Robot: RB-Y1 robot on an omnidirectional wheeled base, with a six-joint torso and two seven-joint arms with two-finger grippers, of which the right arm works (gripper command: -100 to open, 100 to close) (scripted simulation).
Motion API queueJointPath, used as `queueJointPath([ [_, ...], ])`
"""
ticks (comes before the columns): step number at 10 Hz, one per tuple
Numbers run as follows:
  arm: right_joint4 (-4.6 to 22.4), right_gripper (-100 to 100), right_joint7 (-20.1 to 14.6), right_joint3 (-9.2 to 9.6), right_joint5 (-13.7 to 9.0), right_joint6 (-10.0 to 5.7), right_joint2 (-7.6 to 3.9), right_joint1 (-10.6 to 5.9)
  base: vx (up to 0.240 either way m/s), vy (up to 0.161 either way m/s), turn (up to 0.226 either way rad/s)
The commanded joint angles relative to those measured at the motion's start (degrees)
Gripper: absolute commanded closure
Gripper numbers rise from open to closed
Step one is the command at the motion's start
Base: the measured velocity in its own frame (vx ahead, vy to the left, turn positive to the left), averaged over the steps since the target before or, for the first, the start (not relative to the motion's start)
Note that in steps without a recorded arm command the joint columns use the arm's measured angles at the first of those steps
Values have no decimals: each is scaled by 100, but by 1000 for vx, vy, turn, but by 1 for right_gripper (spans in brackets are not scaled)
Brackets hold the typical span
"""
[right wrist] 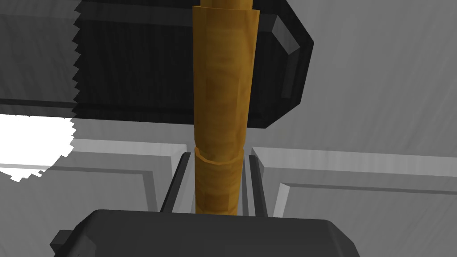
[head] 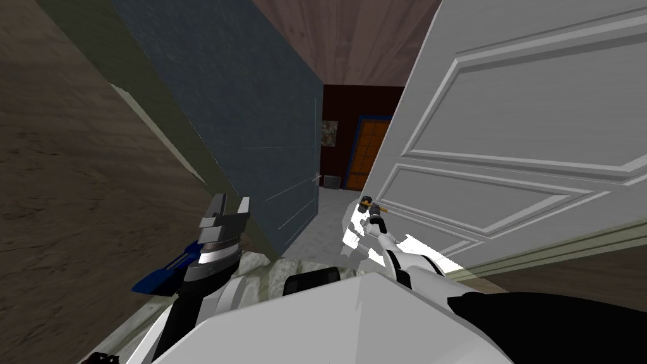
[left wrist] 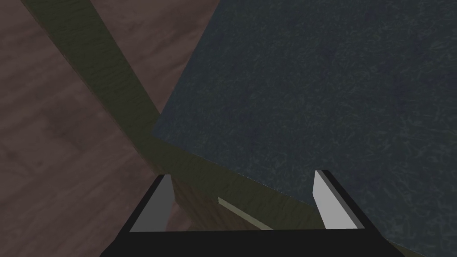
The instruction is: Push the door open
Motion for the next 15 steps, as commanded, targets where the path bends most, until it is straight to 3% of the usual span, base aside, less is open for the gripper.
queueJointPath([
  [1, 51, 100, 170, -202, -47, -14, -54, -78, 94, -16, -15],
  [4, 139, 100, 328, -363, -81, -23, -6, -150, 74, -15, -4],
  [12, 554, 100, 1074, -1124, -243, -68, 217, -494, 135, -18, -19],
  [13, 448, 100, 1028, -1072, -235, -16, 261, -411, 78, -12, -19],
  [14, 482, 100, 1249, -1260, -329, -143, 288, -477, 81, -82, 11],
  [15, 495, 100, 1302, -1306, -353, -179, 297, -494, 121, -132, 36],
])
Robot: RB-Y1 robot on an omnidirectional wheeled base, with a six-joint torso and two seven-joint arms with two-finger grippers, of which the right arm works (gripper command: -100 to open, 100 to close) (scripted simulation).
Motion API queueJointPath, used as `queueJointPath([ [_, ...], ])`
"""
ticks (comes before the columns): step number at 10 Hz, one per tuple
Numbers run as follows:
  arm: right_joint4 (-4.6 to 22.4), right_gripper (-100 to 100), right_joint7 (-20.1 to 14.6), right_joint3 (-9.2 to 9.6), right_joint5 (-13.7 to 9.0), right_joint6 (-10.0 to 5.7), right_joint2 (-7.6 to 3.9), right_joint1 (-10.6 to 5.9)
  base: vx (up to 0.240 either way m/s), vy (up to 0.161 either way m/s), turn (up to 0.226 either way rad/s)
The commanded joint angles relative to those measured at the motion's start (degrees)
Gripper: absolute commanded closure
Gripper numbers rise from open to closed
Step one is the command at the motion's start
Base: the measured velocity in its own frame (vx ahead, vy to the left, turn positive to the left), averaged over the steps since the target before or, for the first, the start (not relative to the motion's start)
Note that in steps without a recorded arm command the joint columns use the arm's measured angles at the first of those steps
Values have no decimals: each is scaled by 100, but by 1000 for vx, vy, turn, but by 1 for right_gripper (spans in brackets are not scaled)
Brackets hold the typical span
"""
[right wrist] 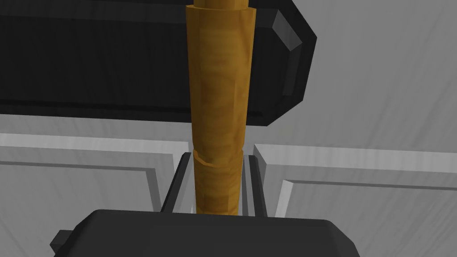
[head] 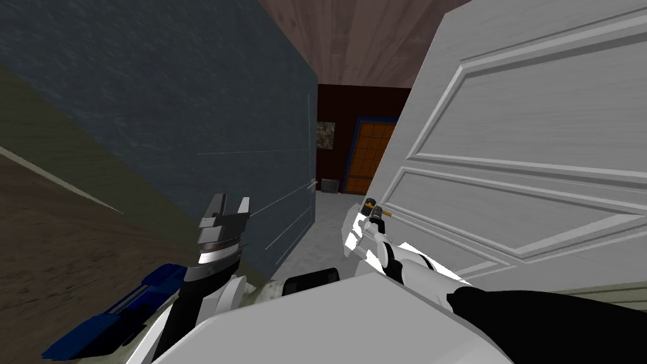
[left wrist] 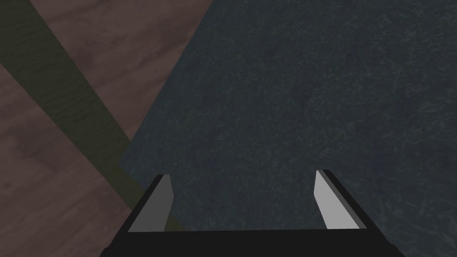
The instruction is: Push the door open
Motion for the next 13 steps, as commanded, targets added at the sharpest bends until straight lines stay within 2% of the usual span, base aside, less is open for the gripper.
queueJointPath([
  [1, -13, 100, 213, -171, -83, -106, -8, -78, 128, -129, 32],
  [3, 40, 100, 426, -357, -180, -253, 28, -148, 124, -121, 15],
  [4, 40, 100, 426, -357, -180, -253, 28, -148, 101, -109, 16],
  [6, 100, 100, 670, -569, -290, -421, 70, -228, 97, -115, 18],
  [7, 100, 100, 670, -569, -290, -421, 70, -228, 75, -74, 15],
  [8, 144, 100, 845, -721, -369, -541, 100, -285, 96, -77, 14],
  [10, 189, 100, 1026, -878, -451, -666, 130, -344, 105, -127, 19],
  [13, 161, 100, 1120, -959, -493, -730, 146, -375, 59, -58, 2],
])
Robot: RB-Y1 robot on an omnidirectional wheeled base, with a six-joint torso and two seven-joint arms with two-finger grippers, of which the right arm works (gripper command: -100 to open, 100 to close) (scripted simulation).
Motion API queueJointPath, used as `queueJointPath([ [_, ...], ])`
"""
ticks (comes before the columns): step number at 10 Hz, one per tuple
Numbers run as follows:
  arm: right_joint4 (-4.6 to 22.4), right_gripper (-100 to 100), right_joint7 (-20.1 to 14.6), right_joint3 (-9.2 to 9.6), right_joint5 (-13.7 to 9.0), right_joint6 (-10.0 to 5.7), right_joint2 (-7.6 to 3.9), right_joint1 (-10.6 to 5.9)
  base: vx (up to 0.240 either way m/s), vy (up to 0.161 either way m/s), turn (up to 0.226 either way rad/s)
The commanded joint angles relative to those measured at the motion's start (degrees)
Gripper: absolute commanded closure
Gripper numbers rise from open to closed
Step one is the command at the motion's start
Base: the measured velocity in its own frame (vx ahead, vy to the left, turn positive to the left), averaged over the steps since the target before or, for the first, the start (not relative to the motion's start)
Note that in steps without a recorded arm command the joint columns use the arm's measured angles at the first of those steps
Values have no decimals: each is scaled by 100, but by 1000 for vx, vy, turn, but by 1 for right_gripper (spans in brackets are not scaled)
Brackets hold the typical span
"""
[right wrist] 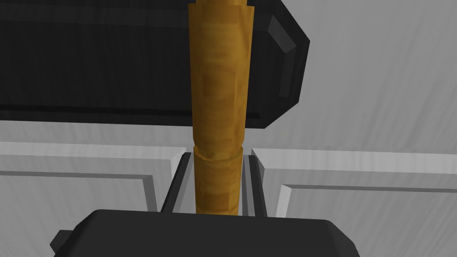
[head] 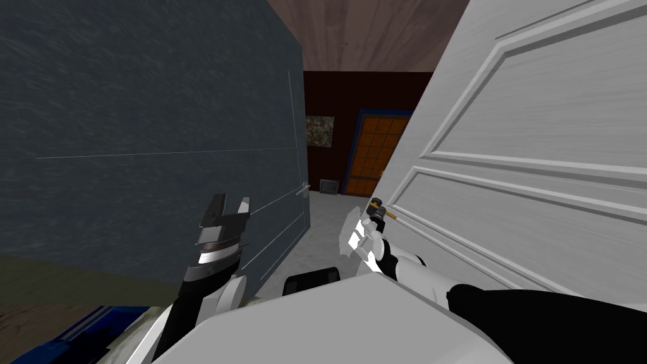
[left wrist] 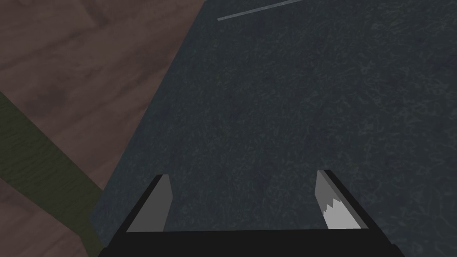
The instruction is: Push the door open
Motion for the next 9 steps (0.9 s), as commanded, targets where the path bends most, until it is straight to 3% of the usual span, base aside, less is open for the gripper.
queueJointPath([
  [1, 286, 100, -98, 8, 11, -194, -177, -98, 10, -12, 2],
  [3, 340, 100, -98, 8, 11, -194, -177, -98, 0, 3, 0],
  [5, 410, 100, 181, -236, -115, -387, -129, -190, 87, -72, 18],
  [6, 271, 100, 181, -236, -115, -387, -129, -190, 80, -87, -11],
  [8, 410, 100, 181, -236, -115, -387, -129, -190, 26, -38, 3],
  [9, 456, 100, 366, -396, -199, -514, -98, -250, 69, -68, 18],
])
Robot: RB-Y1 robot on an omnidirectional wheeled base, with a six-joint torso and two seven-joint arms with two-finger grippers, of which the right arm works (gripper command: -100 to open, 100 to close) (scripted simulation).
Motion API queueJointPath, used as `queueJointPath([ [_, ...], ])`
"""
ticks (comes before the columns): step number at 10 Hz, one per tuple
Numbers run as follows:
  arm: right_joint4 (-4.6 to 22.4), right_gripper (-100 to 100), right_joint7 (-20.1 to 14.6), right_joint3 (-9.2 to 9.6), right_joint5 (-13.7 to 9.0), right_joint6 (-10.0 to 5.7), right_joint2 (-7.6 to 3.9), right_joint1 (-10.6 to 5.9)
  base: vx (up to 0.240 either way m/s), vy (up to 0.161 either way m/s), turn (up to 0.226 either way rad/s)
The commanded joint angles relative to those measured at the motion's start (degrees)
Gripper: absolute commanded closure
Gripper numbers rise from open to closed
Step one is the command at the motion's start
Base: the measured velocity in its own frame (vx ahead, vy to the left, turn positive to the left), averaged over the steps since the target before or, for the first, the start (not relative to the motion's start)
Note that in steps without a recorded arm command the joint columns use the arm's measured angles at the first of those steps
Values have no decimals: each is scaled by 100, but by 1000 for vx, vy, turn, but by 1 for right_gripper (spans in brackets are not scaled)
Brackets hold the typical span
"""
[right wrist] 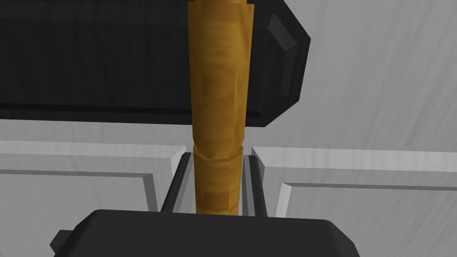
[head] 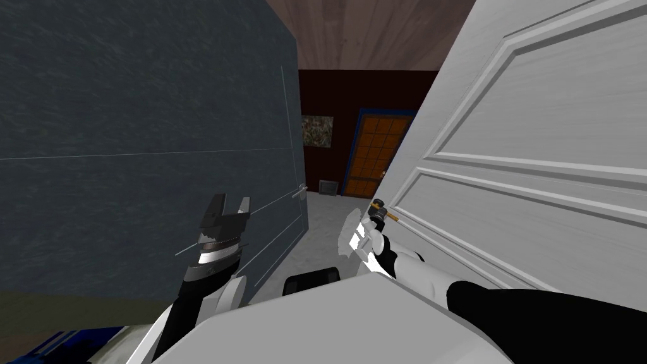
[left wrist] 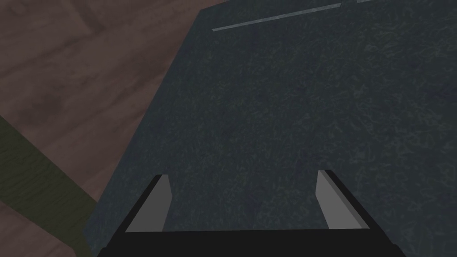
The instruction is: Push the door open
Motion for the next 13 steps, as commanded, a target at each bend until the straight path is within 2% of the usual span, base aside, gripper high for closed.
queueJointPath([
  [1, -24, 100, 215, -195, -99, -142, -7, -27, 118, -95, 7],
  [3, 20, 100, 391, -348, -178, -264, 23, -85, 106, -114, 14],
  [5, 41, 100, 476, -422, -217, -322, 38, -113, 59, -66, -7],
  [6, 81, 100, 637, -562, -290, -433, 65, -166, 95, -106, 21],
  [9, 151, 100, 919, -807, -417, -628, 114, -258, 124, -115, 4],
  [12, 311, 100, 919, -807, -417, -628, 114, -258, 37, -31, -5],
  [13, 151, 100, 919, -807, -417, -628, 114, -258, -8, 11, 9],
])
